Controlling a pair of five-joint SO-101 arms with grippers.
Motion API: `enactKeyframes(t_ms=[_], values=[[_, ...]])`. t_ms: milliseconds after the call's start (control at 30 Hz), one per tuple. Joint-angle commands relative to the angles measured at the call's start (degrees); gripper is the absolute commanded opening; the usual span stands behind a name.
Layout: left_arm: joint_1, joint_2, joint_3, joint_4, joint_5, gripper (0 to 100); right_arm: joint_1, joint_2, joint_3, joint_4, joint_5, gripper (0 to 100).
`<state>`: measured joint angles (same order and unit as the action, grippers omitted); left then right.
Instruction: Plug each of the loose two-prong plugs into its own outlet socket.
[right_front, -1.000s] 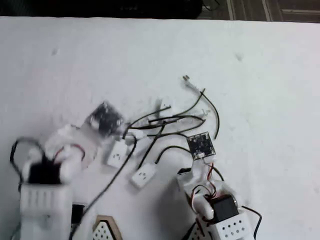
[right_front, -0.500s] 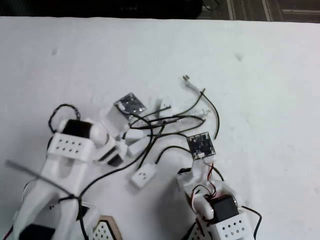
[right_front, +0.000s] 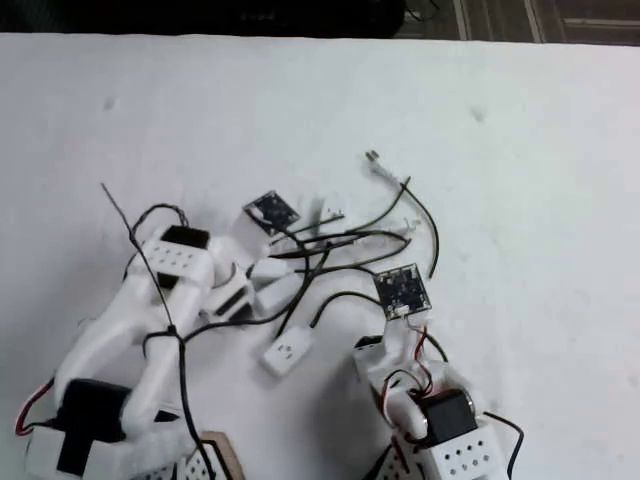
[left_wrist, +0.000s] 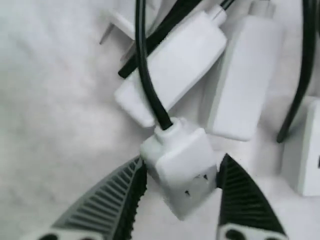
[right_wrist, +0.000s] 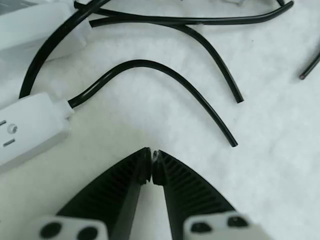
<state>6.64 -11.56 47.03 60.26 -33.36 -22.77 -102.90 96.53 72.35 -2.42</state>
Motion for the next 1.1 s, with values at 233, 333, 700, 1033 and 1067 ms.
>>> enactKeyframes(t_ms=[233, 333, 700, 1033, 1067], values=[[-1.2, -23.6, -2.1, 11.4, 0.0, 2, 0.4, -0.3, 0.4, 0.3, -0.4, 1.9], [-2.6, -29.2, -1.7, 11.1, -0.9, 2, 0.4, -0.3, 0.4, 0.3, -0.4, 1.9], [-15.3, -25.6, 4.9, -5.2, -16.8, 2, 0.4, -0.3, 0.4, 0.3, -0.4, 1.9], [-16.3, -25.5, 20.0, -20.0, -24.9, 2, 0.4, -0.3, 0.4, 0.3, -0.4, 1.9], [-15.9, -25.5, 21.2, -19.8, -25.7, 3, 0.4, -0.3, 0.4, 0.3, -0.4, 1.9]])
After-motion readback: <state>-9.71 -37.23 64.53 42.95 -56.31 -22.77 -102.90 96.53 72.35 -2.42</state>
